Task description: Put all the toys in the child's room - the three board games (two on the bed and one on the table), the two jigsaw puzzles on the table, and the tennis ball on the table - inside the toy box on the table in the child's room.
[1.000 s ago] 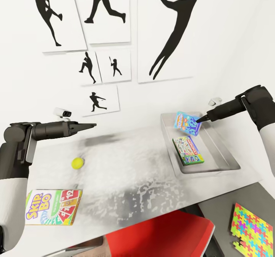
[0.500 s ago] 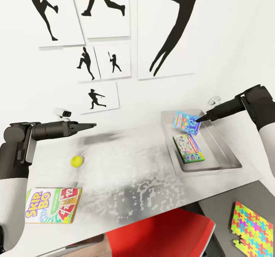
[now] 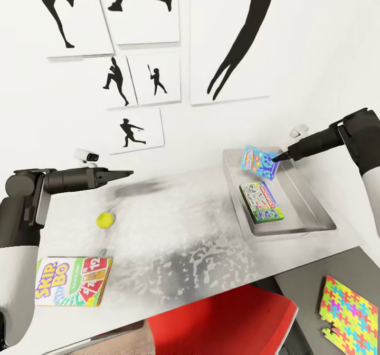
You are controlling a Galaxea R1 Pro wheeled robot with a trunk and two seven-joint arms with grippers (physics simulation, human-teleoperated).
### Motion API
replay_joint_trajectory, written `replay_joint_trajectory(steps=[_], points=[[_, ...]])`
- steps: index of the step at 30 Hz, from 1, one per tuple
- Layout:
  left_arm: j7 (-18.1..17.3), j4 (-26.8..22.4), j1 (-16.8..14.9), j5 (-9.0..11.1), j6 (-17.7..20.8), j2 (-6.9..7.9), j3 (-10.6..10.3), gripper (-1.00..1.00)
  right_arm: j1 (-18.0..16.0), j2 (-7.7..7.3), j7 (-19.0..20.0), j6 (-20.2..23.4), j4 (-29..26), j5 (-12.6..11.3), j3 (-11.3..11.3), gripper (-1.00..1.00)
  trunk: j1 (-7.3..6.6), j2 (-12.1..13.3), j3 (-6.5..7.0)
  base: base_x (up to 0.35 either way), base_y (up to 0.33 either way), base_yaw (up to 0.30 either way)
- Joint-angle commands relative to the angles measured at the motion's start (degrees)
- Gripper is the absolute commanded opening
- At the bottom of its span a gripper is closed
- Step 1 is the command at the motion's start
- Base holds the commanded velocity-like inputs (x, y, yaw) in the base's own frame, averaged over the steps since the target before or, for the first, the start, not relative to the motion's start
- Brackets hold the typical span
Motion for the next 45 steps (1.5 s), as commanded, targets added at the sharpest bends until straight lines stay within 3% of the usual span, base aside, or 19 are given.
replay_joint_trajectory(steps=[1,45], points=[[-0.2,0.0,0.0,0.0,0.6,0.01,0.0,1.0,-0.2,-0.05,0.4,0.5,-0.1,0.3,0.1,-1.0,0.03,-0.1,-0.19,0.0,0.0,0.0],[-0.2,0.0,0.0,0.0,0.6,0.02,0.1,1.0,-0.4,-0.09,-0.5,0.2,-2.9,0.4,0.1,-1.0,0.03,-0.1,-4.31,0.0,0.0,0.0]])
